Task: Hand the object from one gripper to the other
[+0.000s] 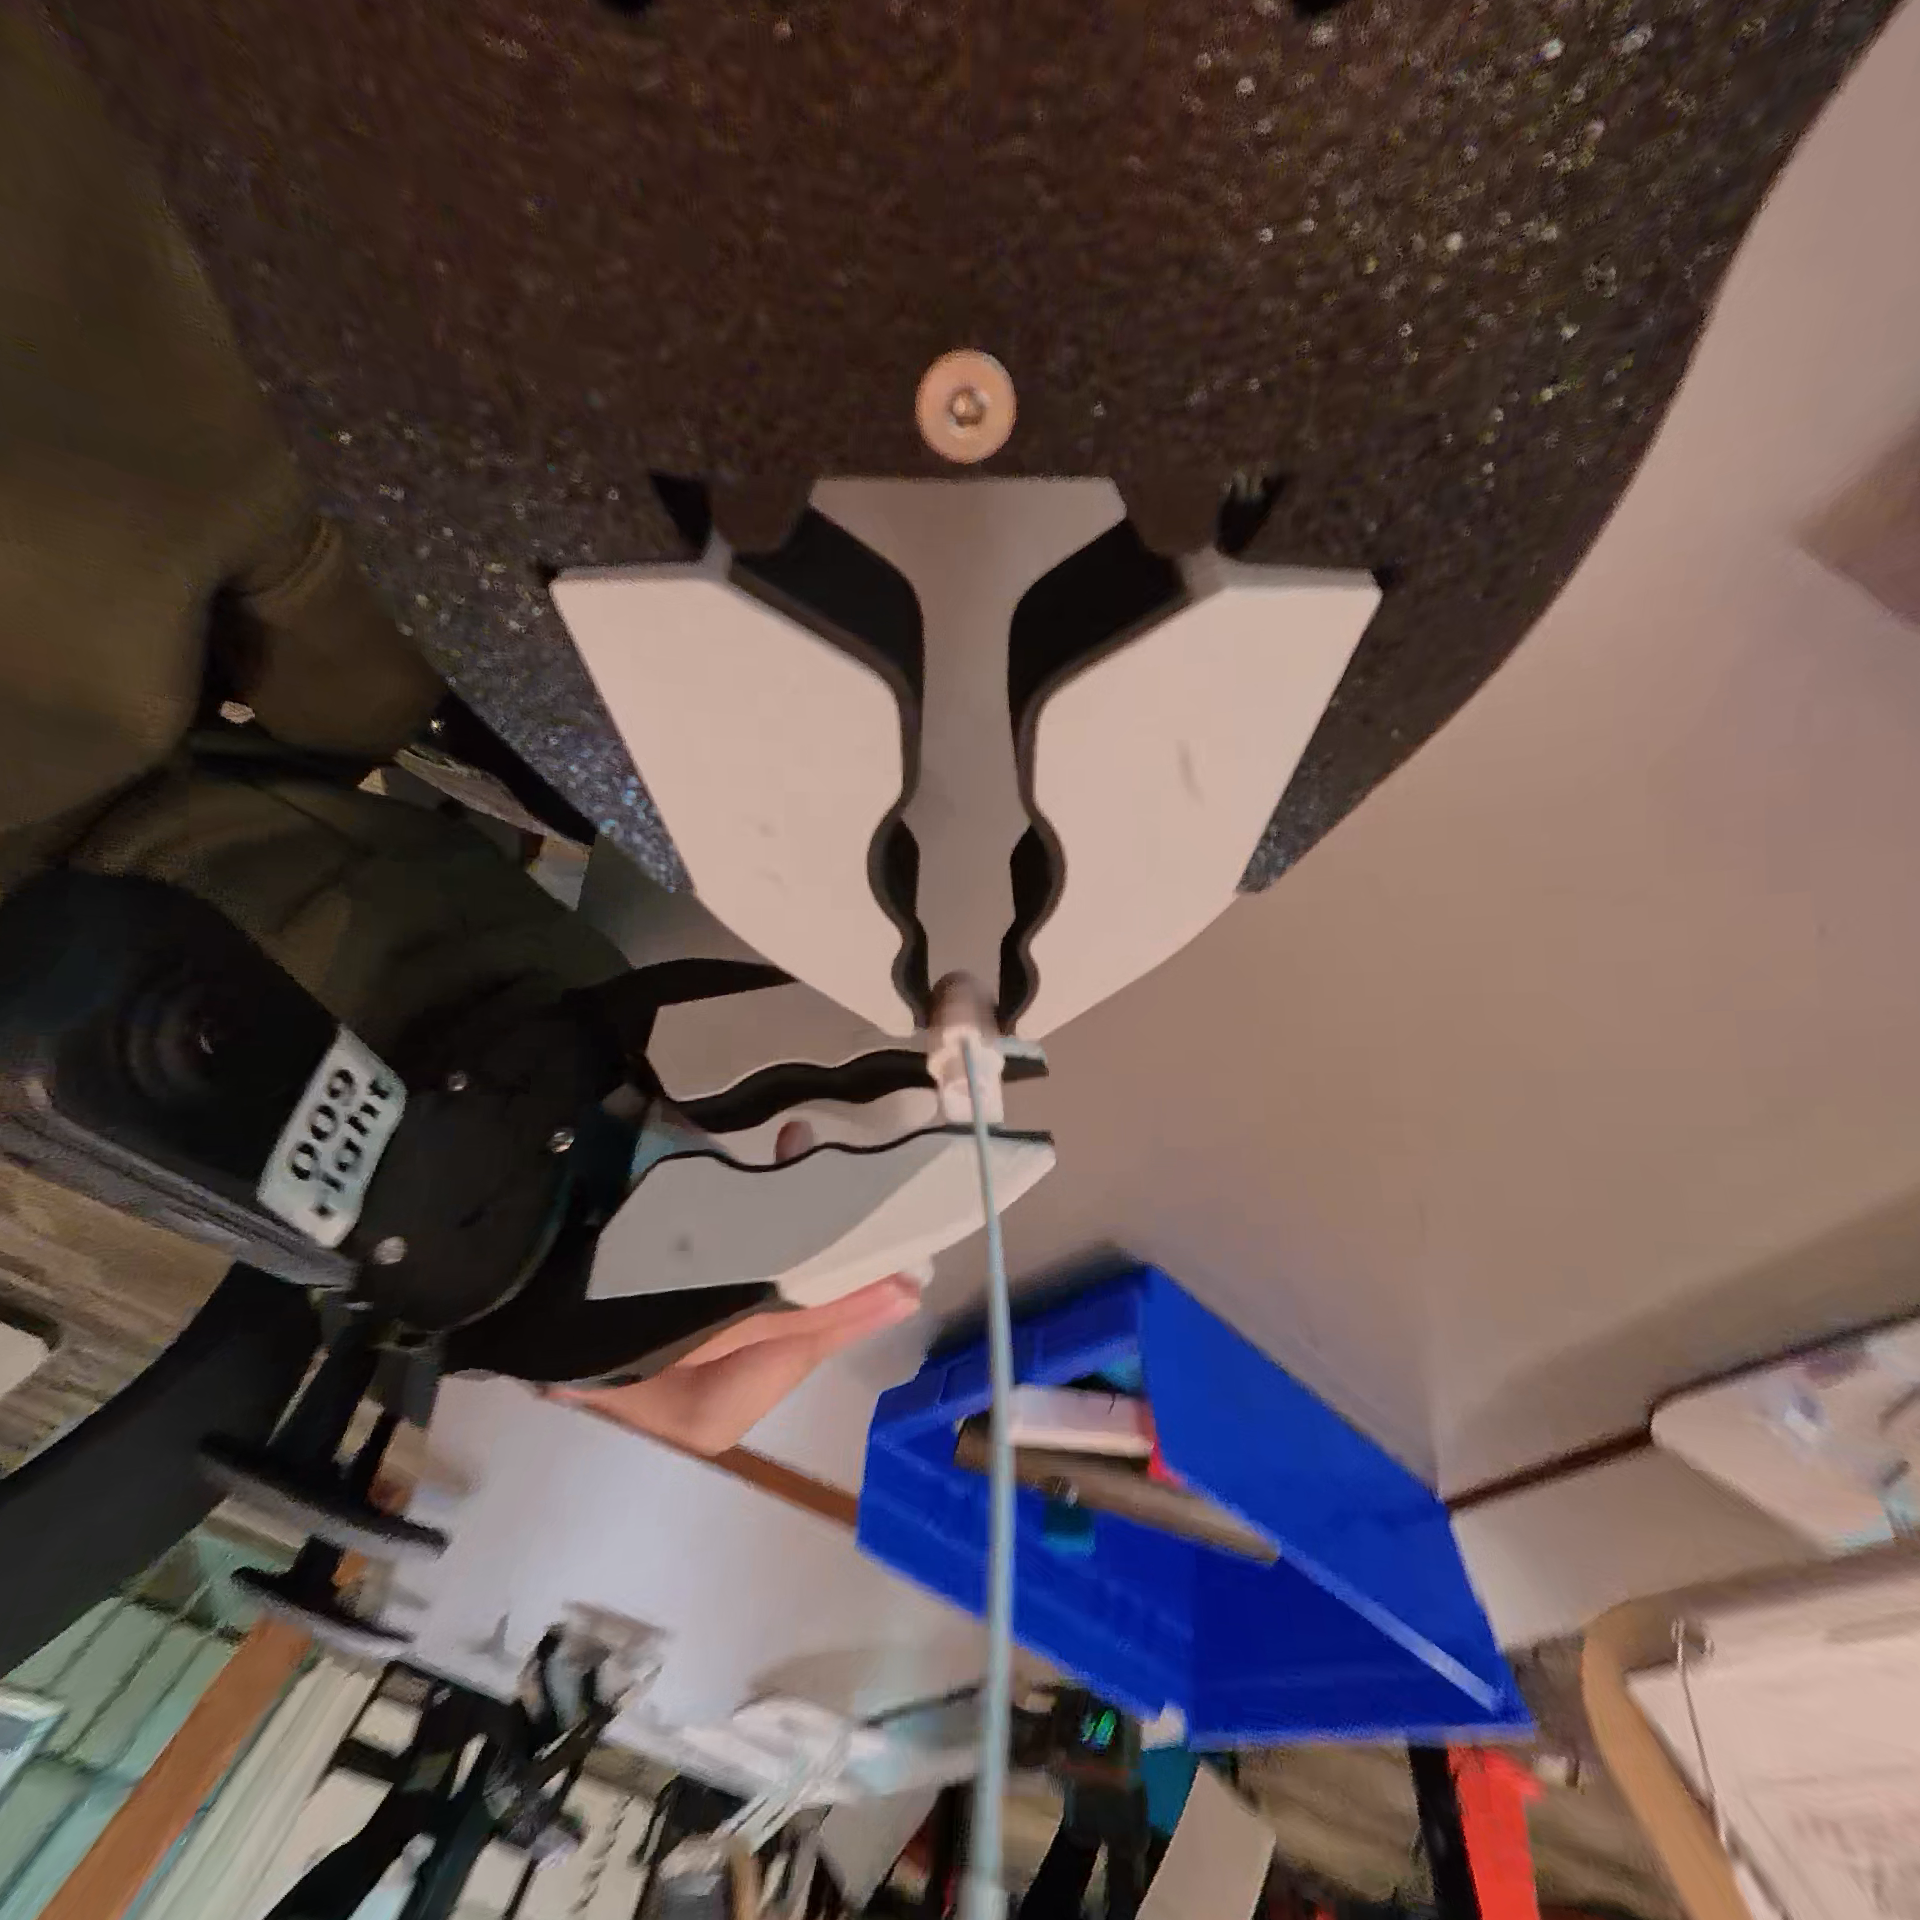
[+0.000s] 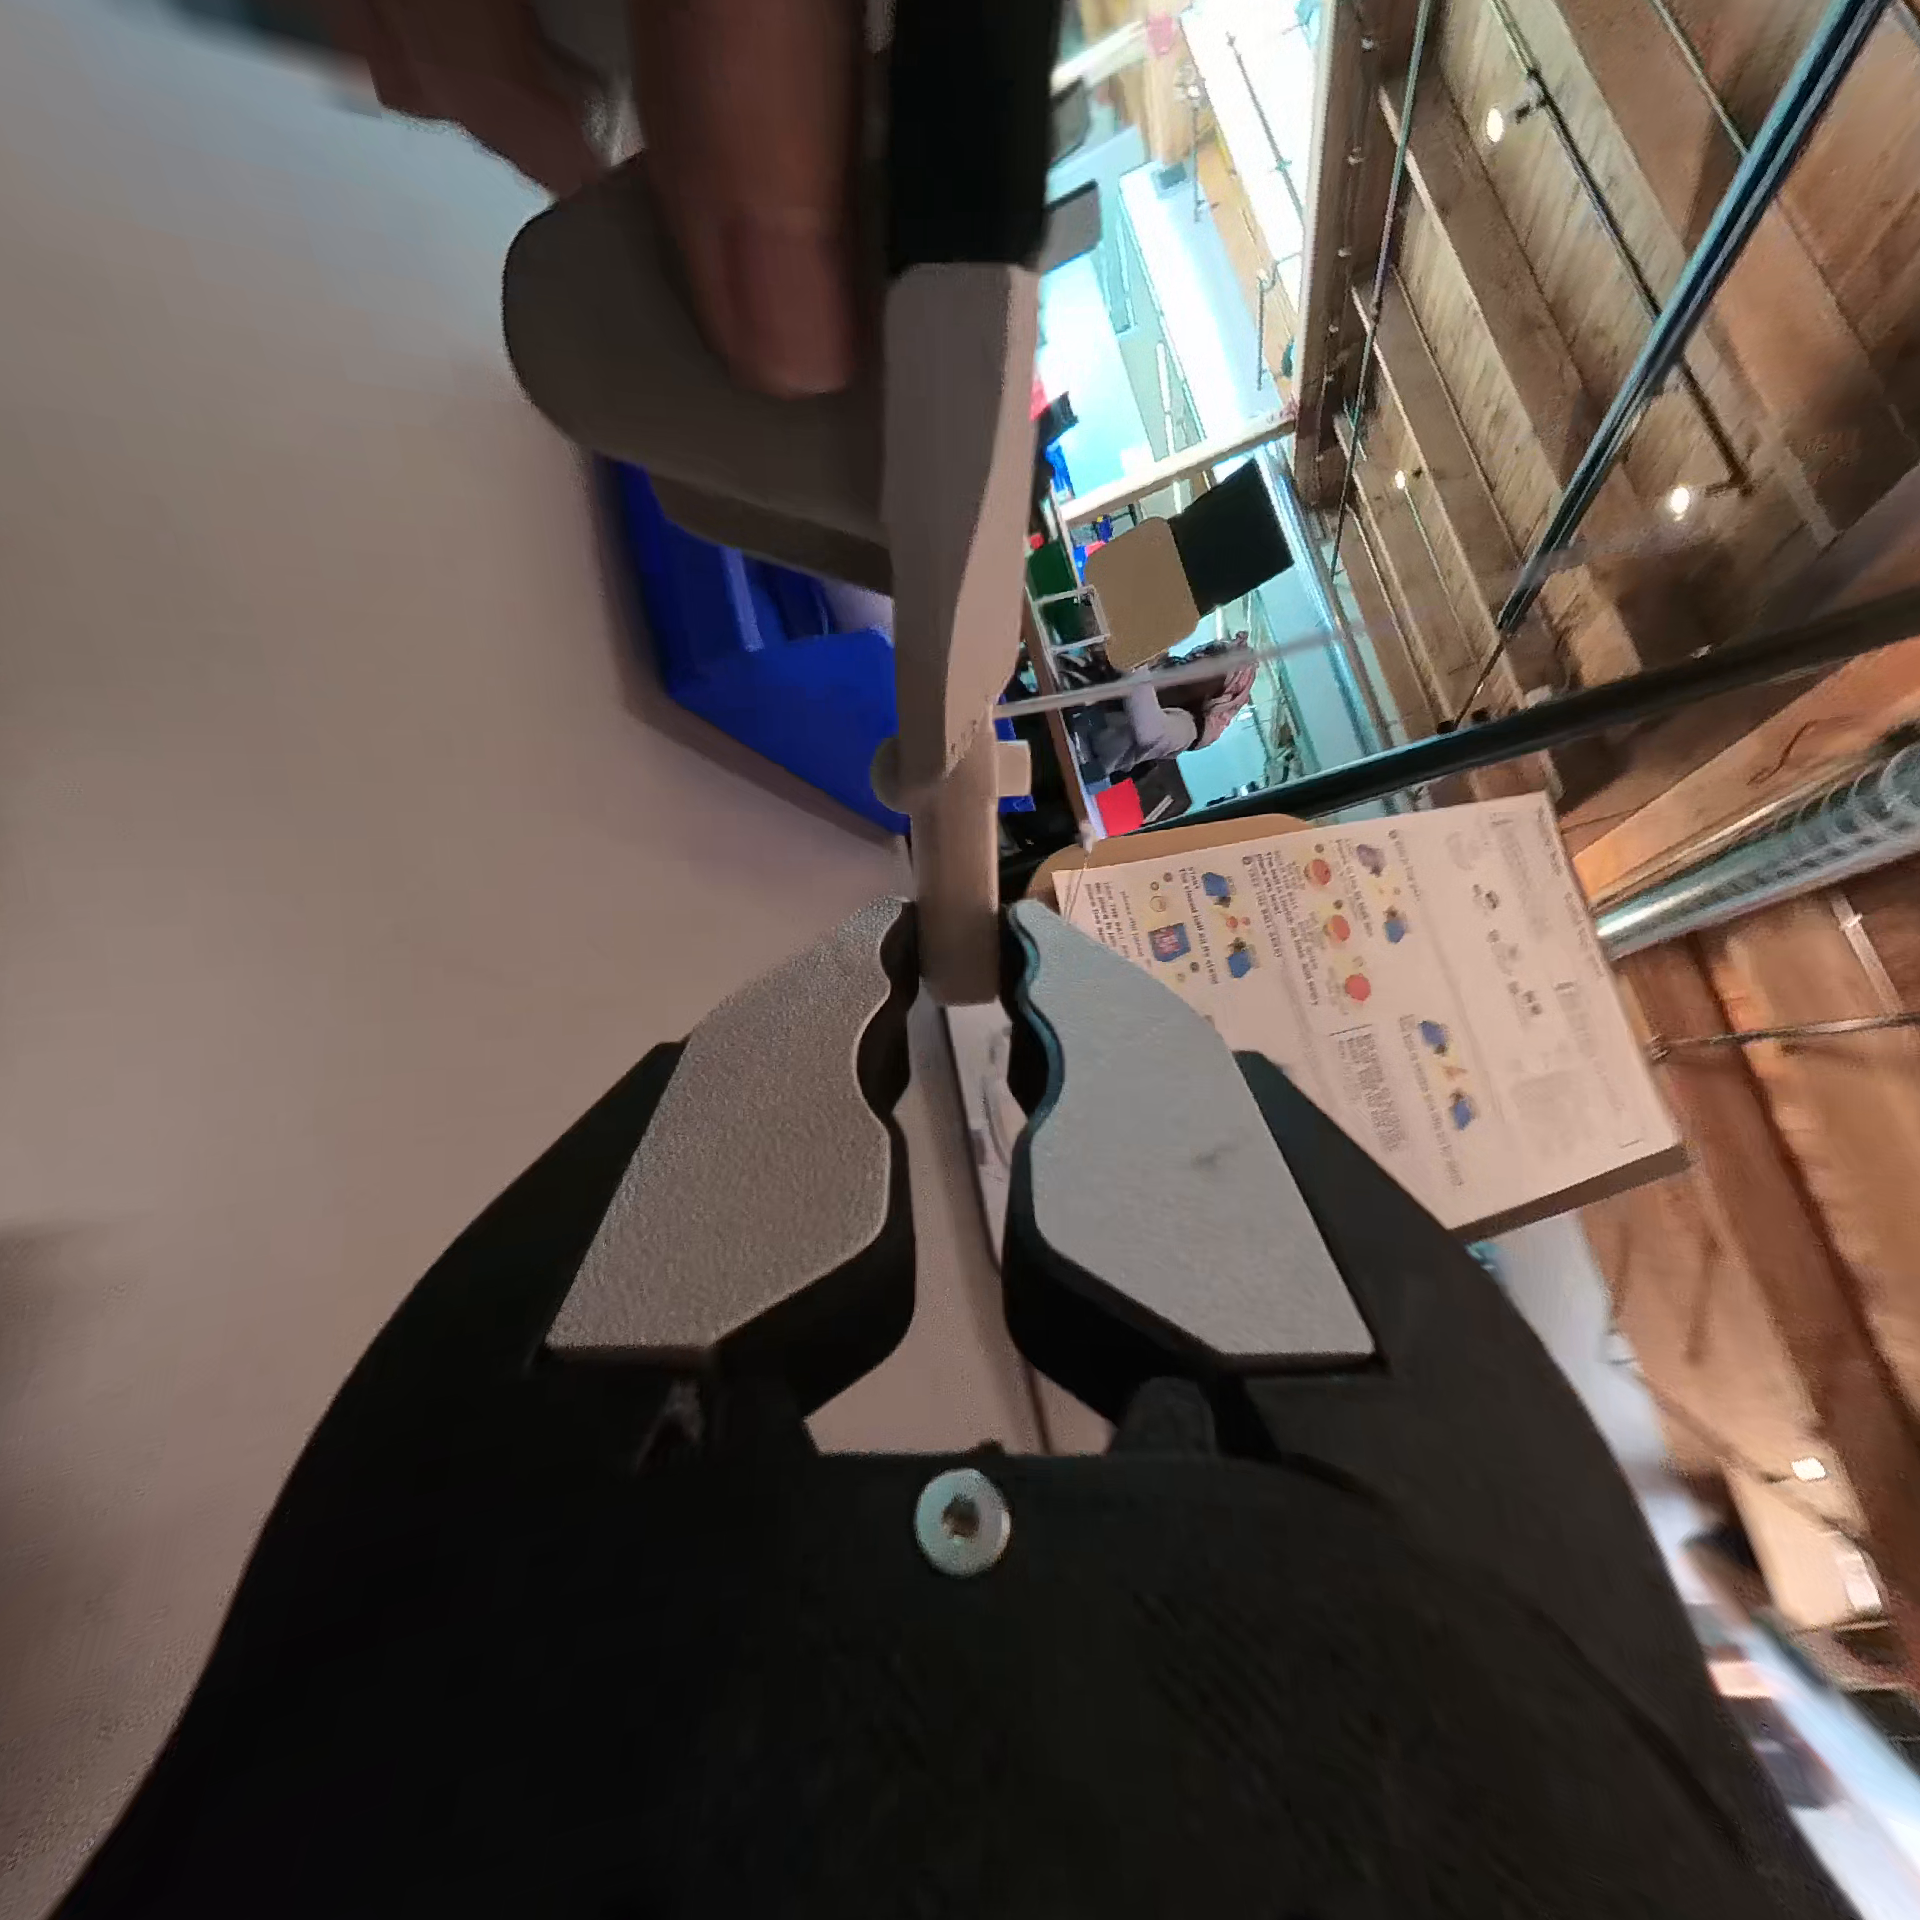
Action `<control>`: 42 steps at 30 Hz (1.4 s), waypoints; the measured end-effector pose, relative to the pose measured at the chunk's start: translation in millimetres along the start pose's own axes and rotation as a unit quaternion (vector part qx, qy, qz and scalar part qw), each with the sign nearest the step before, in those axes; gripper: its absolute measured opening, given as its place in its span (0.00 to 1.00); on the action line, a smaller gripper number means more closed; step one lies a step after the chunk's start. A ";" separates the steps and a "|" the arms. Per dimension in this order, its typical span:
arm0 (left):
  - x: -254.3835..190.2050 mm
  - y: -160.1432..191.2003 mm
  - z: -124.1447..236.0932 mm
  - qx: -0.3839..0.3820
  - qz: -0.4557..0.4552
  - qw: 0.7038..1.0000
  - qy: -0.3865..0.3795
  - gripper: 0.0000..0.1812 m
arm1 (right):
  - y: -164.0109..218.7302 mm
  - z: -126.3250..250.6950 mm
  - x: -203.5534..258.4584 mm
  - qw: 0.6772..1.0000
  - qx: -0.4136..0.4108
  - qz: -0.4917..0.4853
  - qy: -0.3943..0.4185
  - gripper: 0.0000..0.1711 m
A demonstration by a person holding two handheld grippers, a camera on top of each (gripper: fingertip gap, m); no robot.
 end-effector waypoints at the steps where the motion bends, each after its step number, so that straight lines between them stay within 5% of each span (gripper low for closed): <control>1: -0.4 -3.2 1.7 -0.020 -0.007 1.000 0.003 0.07 | -0.6 1.0 -2.4 0.999 -0.014 -0.032 -0.002 0.10; 8: 8.1 -15.5 10.3 -0.115 -0.123 0.982 -0.088 0.18 | 17.0 -0.6 -7.7 0.964 -0.025 -0.255 -0.070 0.08; 11: 11.9 -17.0 5.9 -0.125 -0.083 0.981 -0.122 0.19 | 13.3 -4.5 -9.3 0.937 -0.055 -0.339 -0.062 0.08; 20: -15.2 -22.9 33.4 -0.272 -0.093 0.948 0.137 0.22 | -28.1 12.7 3.7 0.754 -0.337 -0.468 -0.314 0.08; 30: -19.5 -2.3 28.3 -0.196 -0.065 0.947 0.248 0.21 | -44.3 43.2 -1.4 0.590 -0.506 -0.468 -0.420 0.08; 35: -40.9 -6.8 33.0 -0.216 -0.003 0.908 0.359 0.21 | -53.9 39.9 8.3 0.570 -0.503 -0.462 -0.457 0.08; 42: -39.1 -6.7 33.4 -0.233 -0.027 0.908 0.348 0.09 | -50.7 34.4 10.1 0.594 -0.480 -0.467 -0.445 0.08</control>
Point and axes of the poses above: each gripper's, where its closed fingertips meet, z back along the fingers, y out of its underside, x = y × z across the jaws, the point moved 5 cm from there along z, back along the fingers, and after that the axes turned 14 degrees about -y, right-handed, at the moved point
